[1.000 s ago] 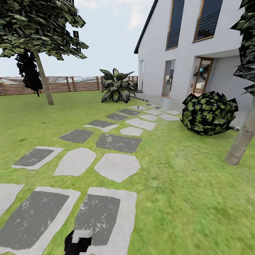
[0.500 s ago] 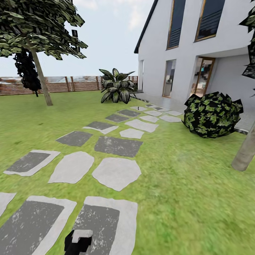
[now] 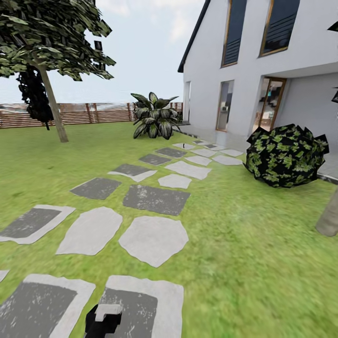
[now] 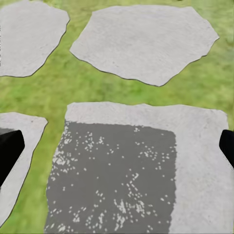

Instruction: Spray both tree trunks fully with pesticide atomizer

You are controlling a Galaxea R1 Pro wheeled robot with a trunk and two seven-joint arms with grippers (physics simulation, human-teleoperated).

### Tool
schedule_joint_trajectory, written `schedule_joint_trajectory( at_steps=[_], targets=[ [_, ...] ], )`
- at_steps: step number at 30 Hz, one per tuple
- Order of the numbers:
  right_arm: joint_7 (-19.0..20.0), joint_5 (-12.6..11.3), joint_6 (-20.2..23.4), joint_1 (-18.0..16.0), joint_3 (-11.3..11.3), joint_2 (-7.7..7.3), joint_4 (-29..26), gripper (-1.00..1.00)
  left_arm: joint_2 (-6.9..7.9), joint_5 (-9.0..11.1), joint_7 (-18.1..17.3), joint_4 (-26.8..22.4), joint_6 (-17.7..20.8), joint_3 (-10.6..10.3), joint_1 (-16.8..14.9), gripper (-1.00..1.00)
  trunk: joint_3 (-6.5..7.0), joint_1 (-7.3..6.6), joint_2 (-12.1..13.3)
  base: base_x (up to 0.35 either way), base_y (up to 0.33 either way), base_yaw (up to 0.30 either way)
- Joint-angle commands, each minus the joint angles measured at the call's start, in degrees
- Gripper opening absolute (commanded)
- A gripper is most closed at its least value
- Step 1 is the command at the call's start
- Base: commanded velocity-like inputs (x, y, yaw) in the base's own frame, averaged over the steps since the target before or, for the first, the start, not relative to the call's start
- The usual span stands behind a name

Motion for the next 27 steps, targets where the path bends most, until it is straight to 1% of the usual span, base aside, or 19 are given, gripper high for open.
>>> schedule_joint_trajectory(
  at_steps=[1,27],
  targets=[
    [0.0,0.0,0.0,0.0,0.0,0.00,0.0,1.00,0.00,0.0,0.0,0.0,0.0,0.0,0.0,1.00,0.00,0.00,0.0,0.350,0.000,0.000],
    [0.0,0.0,0.0,0.0,0.1,0.08,0.0,1.00,0.09,0.1,0.0,-0.4,-0.1,0.1,0.0,1.00,0.00,0.00,0.0,0.350,0.000,0.000]
  ],
)
